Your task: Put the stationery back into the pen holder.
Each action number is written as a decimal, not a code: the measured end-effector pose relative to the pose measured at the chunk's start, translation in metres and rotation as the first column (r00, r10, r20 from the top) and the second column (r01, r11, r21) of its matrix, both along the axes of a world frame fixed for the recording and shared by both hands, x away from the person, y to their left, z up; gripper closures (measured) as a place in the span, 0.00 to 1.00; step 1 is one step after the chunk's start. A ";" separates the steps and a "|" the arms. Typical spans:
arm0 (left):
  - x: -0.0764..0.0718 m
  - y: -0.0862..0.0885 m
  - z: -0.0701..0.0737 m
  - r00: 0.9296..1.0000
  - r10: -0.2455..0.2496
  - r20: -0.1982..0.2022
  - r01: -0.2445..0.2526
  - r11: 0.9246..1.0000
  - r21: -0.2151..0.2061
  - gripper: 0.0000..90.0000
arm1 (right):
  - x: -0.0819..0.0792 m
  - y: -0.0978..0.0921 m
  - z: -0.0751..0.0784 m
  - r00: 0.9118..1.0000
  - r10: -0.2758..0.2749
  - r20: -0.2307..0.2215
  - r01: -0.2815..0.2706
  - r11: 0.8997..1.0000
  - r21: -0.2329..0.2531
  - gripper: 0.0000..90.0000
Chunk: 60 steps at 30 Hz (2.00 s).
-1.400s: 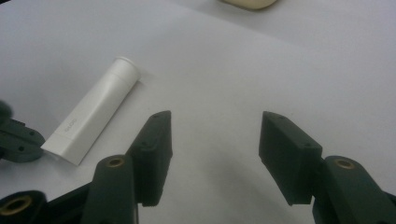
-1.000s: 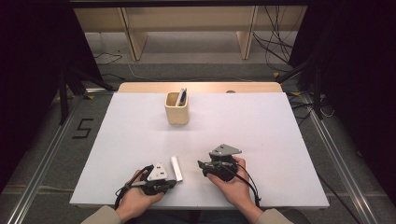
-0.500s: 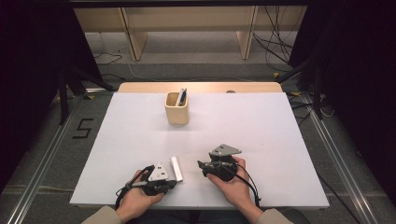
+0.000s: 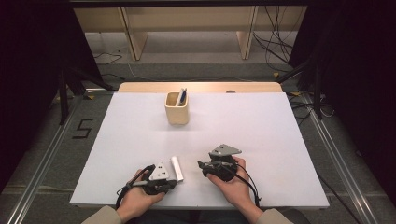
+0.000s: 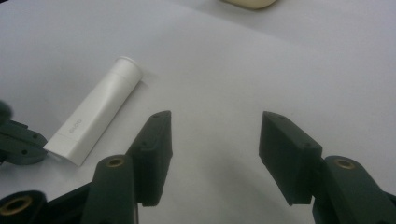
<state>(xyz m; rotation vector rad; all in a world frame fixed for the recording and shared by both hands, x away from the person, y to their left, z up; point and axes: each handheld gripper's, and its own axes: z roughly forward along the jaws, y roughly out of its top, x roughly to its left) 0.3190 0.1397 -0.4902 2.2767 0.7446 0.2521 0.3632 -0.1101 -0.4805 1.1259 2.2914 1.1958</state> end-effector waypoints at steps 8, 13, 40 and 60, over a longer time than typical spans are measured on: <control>0.000 -0.001 0.000 1.000 -0.004 0.000 0.004 1.000 0.001 1.00 | 0.000 0.000 0.000 1.000 0.001 -0.001 -0.001 1.000 -0.001 0.50; 0.000 -0.001 0.000 1.000 -0.006 0.000 0.006 1.000 0.003 1.00 | 0.000 0.000 0.000 1.000 0.001 -0.001 -0.001 1.000 0.000 0.50; 0.007 -0.016 0.015 0.999 -0.036 -0.041 0.043 0.982 0.183 1.00 | -0.001 0.001 0.000 1.000 0.004 -0.004 -0.004 1.000 -0.001 0.50; 0.013 -0.027 0.019 0.996 -0.055 -0.071 0.072 0.959 0.273 1.00 | 0.000 0.001 -0.001 1.000 0.004 -0.006 -0.004 1.000 0.001 0.50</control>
